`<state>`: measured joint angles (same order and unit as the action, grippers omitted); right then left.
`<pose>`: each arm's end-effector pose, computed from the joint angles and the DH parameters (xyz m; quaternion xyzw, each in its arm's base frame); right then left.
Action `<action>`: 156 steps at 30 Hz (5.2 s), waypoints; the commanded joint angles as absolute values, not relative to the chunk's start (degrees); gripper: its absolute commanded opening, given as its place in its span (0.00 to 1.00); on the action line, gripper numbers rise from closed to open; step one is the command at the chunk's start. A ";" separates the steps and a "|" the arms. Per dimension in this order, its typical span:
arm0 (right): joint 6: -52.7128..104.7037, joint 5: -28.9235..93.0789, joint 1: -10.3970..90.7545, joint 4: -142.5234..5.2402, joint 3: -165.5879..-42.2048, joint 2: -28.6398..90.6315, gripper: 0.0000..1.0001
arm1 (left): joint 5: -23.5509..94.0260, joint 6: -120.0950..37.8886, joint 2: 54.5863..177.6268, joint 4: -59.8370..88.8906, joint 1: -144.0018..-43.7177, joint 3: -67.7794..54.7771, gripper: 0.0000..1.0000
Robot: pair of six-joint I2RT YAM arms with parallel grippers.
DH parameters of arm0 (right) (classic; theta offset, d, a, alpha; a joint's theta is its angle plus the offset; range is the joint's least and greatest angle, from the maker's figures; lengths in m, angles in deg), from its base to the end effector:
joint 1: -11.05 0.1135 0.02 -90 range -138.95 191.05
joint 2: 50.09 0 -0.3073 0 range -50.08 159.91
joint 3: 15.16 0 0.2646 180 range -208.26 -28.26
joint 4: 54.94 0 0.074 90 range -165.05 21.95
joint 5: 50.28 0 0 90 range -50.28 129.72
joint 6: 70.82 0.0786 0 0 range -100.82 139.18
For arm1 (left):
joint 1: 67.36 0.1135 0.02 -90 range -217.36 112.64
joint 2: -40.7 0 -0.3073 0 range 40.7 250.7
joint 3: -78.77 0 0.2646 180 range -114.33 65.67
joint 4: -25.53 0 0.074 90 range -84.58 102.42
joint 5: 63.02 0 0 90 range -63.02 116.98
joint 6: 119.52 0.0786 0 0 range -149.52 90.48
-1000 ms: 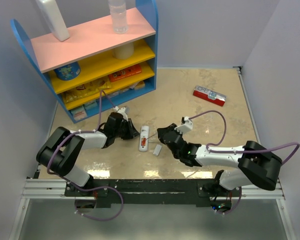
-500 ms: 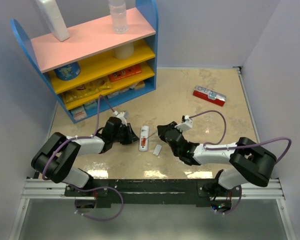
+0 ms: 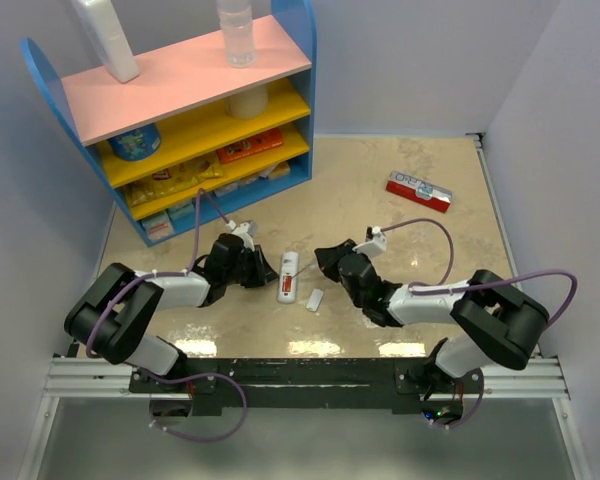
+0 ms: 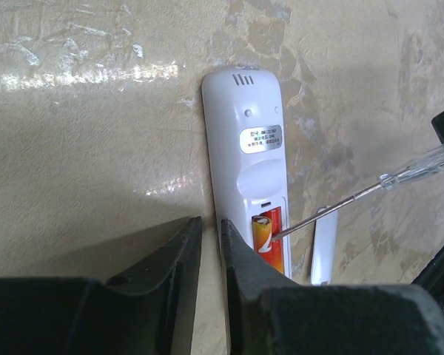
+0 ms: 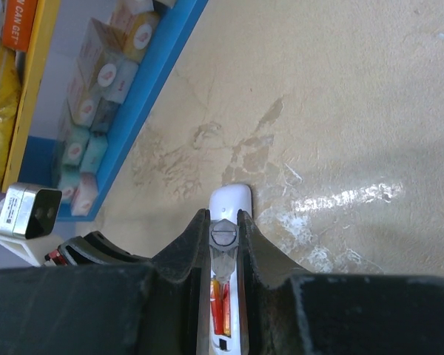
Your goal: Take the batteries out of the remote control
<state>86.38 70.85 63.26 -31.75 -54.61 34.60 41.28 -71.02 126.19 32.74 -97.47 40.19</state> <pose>0.2213 0.2192 0.1786 0.2529 0.7725 0.3526 0.4637 0.2430 -0.1633 0.1307 -0.0365 0.8990 -0.3381 0.2761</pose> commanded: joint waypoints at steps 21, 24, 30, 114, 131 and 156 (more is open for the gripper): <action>78.51 50.36 61.24 -33.79 -61.67 43.60 0.00 | 47.28 -73.12 129.47 31.93 -102.08 43.78 0.24; 78.51 49.65 60.97 -29.48 -59.47 45.01 0.00 | 47.37 -73.29 129.73 32.29 -102.08 44.13 0.24; 79.74 51.23 60.97 -23.84 -54.73 44.66 0.00 | 47.10 -73.29 129.74 31.76 -102.08 44.22 0.24; 82.38 85.59 67.82 -69.19 -76.87 34.03 0.00 | 44.47 -82.61 124.11 39.93 -107.79 49.23 0.22; 80.79 91.04 70.91 -69.98 -77.66 31.48 0.00 | 43.68 -81.82 123.49 38.18 -107.79 48.88 0.22; 77.54 93.51 70.91 -66.29 -74.85 32.88 0.00 | 43.59 -81.64 123.76 37.21 -107.88 47.74 0.22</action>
